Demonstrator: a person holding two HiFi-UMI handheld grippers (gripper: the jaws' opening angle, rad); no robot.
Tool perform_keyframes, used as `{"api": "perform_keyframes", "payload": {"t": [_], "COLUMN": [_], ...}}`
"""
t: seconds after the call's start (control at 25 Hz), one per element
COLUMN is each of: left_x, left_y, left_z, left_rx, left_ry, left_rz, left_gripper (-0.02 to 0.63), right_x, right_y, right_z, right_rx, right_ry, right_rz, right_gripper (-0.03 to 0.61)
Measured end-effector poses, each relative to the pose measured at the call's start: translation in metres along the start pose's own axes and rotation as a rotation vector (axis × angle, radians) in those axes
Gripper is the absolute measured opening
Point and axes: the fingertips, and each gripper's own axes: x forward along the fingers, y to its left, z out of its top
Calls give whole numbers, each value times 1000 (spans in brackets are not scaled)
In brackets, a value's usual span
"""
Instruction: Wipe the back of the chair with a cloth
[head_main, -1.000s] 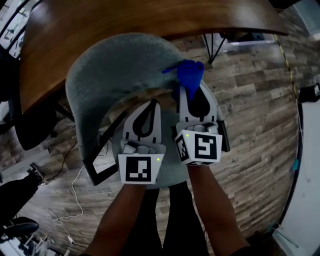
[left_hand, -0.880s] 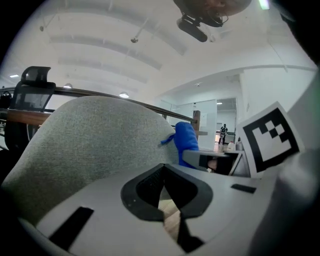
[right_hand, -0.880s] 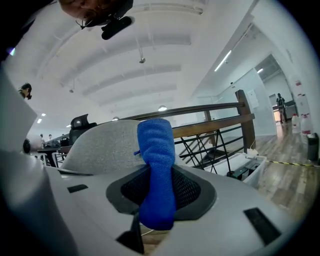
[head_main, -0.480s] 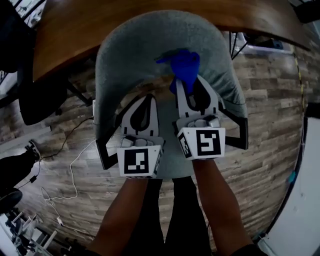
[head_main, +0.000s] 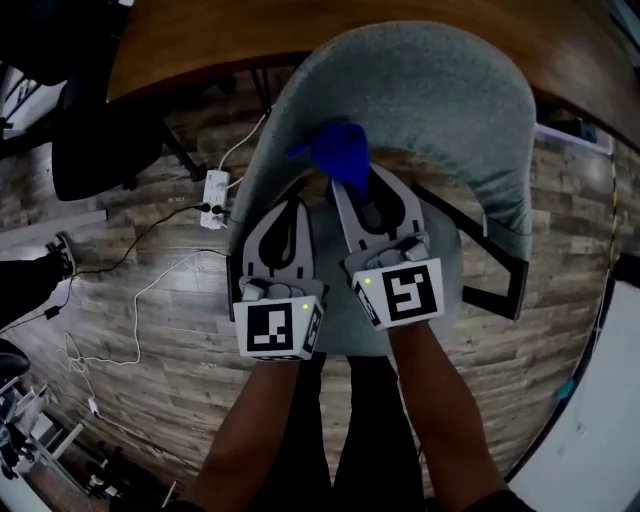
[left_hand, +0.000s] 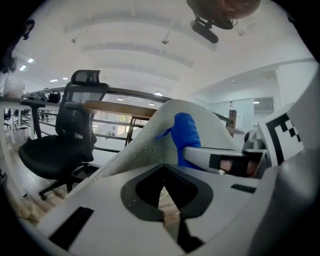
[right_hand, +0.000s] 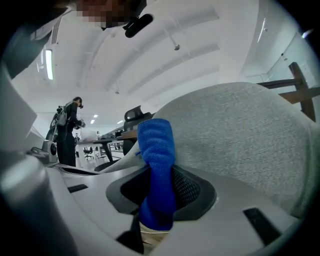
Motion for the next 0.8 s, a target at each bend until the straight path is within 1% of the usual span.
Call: {"api": "perform_keyframes", "payload": {"t": [0.12, 0.28, 0.4, 0.48, 0.64, 0.8], "left_x": [-10, -19, -25, -27, -27, -23], "left_y": [9, 16, 26, 31, 32, 33], "left_z": [-7, -15, -21, -24, -24, -22], "left_rx": [-14, -49, -83, -92, -86, -87], "left_ry": [5, -1, -10, -9, -13, -20], "left_rz": [34, 63, 102, 114, 108, 105], "left_gripper": [8, 8, 8, 8, 8, 8], "right_x": [6, 15, 21, 24, 34, 42], "right_y": [18, 36, 49, 56, 63, 61], "right_z": [-9, -15, -22, -25, -33, -35], "right_rx": [-7, -9, -27, -36, -57, -40], "right_ry": [11, 12, 26, 35, 55, 44], "right_rz": [57, 102, 152, 177, 196, 197], "right_gripper": [110, 110, 110, 110, 110, 110]}}
